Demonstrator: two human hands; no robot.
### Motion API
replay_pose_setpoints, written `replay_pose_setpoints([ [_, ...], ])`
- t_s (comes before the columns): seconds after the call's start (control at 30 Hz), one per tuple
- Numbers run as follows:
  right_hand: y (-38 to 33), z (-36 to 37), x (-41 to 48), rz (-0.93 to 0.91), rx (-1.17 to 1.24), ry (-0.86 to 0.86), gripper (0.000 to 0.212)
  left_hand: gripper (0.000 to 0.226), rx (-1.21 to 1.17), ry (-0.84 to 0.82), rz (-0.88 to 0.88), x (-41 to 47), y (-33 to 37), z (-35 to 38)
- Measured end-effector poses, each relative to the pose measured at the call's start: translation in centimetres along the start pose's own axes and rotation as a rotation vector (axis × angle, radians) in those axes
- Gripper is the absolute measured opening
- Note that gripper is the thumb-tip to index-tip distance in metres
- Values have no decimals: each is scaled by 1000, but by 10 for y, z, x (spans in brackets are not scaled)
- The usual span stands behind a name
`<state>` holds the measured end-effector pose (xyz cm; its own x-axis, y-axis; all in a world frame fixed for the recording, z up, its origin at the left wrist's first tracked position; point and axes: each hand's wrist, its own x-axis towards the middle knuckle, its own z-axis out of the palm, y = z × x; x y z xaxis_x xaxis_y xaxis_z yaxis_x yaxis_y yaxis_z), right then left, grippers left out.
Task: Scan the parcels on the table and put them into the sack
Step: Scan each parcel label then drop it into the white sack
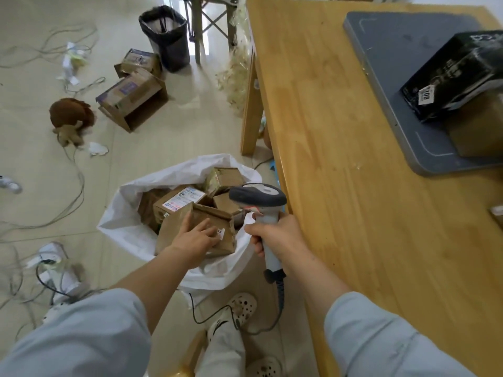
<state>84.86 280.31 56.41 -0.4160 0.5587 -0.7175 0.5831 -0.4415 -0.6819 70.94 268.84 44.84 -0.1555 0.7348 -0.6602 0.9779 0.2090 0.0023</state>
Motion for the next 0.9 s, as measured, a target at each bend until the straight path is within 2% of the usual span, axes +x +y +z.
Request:
replay_pose_setpoints([
  [0.3, -3, -11, -26, 12, 55, -2, 13, 58, -38, 23, 54, -25, -6, -18],
  [0.4, -2, -16, -39, 19, 87, -13, 20, 59, -84, 120, 25, -29, -1, -33],
  [0.53, -13, -33, -64, 7, 189, 20, 25, 59, -142, 327, -11, -43, 16, -88],
  [0.67, -33, -67, -94, -33, 386, 131, 28, 55, -178, 546, 16, -51, 38, -153],
  [0.9, -59, -162, -136, -127, 637, 322, 19, 57, -228, 617, 149, -32, 114, -273],
])
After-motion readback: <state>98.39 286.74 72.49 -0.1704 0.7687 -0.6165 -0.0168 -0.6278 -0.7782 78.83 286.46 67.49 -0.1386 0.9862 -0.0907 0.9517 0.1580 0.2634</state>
